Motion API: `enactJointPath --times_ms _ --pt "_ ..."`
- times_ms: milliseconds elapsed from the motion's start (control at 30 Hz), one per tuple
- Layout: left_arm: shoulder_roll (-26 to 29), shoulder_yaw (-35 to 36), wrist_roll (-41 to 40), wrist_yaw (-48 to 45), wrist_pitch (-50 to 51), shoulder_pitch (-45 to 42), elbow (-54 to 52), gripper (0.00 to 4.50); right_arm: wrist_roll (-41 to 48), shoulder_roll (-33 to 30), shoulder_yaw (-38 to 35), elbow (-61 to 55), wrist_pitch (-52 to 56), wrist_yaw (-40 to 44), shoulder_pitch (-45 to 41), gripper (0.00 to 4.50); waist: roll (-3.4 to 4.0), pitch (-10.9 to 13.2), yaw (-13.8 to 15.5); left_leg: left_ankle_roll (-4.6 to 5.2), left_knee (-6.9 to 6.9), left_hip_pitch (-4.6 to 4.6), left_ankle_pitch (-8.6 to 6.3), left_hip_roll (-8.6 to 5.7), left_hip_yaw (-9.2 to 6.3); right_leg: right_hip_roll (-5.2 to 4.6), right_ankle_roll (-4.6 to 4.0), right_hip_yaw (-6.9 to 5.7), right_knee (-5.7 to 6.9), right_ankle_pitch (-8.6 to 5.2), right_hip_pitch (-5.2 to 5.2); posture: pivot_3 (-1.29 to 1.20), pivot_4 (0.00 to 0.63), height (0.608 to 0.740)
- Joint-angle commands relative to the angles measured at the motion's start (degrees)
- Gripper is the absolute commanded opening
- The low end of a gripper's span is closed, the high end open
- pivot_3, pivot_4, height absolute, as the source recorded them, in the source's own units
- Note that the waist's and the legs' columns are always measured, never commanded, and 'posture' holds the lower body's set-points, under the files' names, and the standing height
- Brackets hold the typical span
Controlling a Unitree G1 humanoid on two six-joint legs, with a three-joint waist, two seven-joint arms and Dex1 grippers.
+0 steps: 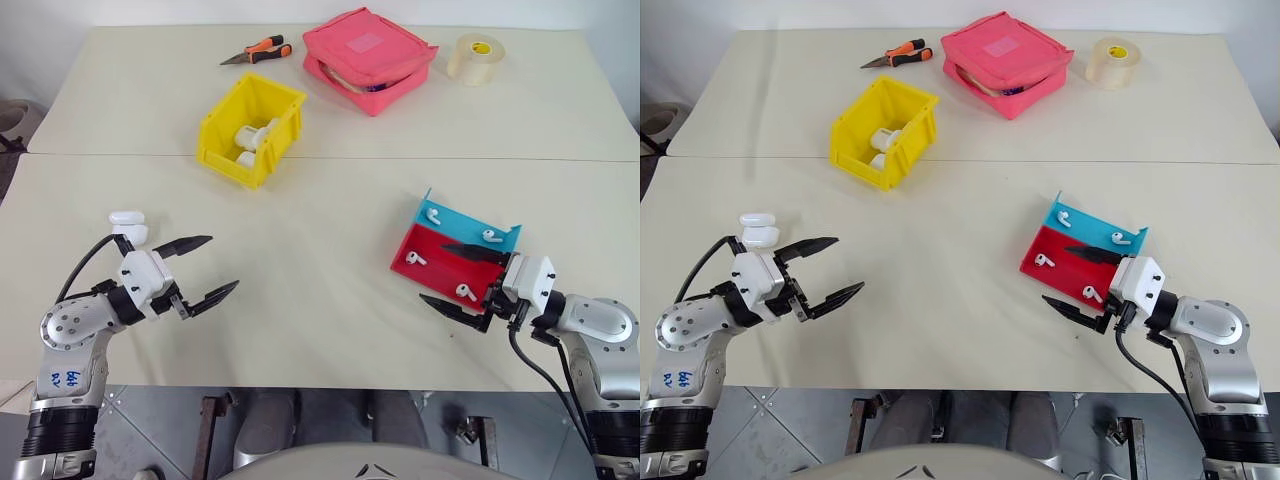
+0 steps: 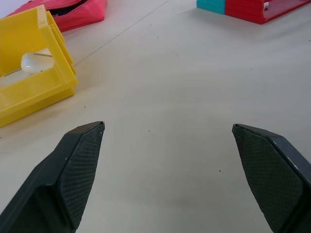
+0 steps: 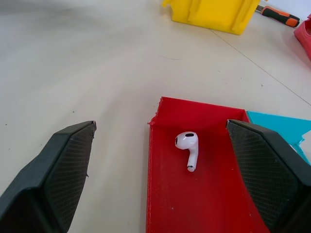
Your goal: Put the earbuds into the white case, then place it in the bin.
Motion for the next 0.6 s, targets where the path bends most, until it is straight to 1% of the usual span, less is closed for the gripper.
enactJointPath --times_ms 33,267,367,500,600 --pt "0.0 0.7 -1.2 0.0 -0.1 -0.2 -2.2 4.48 1.0 0.0 -0.5 -0.7 -0.8 0.3 -0.3 4.5 0.0 0.0 0.0 0.0 0.0 0.0 0.0 0.0 0.0 0.0 0.0 0.0 0.0 0.0 0.0 0.0 0.15 0.74" --pt "-1.0 2.1 -4.3 1.1 2.0 -0.6 -3.3 4.48 1.6 -0.1 -1.0 -0.8 -0.5 0.5 -0.1 4.5 0.0 0.0 0.0 -0.01 0.0 0.0 -0.02 0.02 0.02 0.02 0.0 0.04 -0.03 0.0 -0.01 0.0 0.15 0.74" --pt "-1.8 4.9 -4.7 4.9 2.8 0.2 -3.5 4.48 2.8 0.6 -0.6 -1.5 0.6 0.0 -1.0 4.5 0.0 0.0 0.0 -0.01 0.0 0.0 -0.03 0.02 0.02 0.02 0.0 0.05 -0.04 0.0 -0.01 0.0 0.15 0.74" --pt "-4.2 11.0 -4.5 12.6 4.1 3.7 -5.4 4.48 3.9 2.2 1.4 -4.3 2.7 -1.0 -3.9 4.5 0.03 0.0 -0.3 -0.08 0.0 0.06 -0.08 0.14 0.11 0.15 0.0 0.14 -0.07 0.0 -0.02 0.0 0.15 0.74" --pt "-9.2 18.3 -4.0 21.7 4.6 10.9 -9.4 4.48 5.2 5.0 4.7 -8.7 4.9 -2.5 -7.3 4.5 0.05 0.1 -0.6 -0.16 -0.01 0.11 -0.14 0.29 0.23 0.3 0.0 0.27 -0.09 0.0 -0.08 0.0 0.15 0.74"
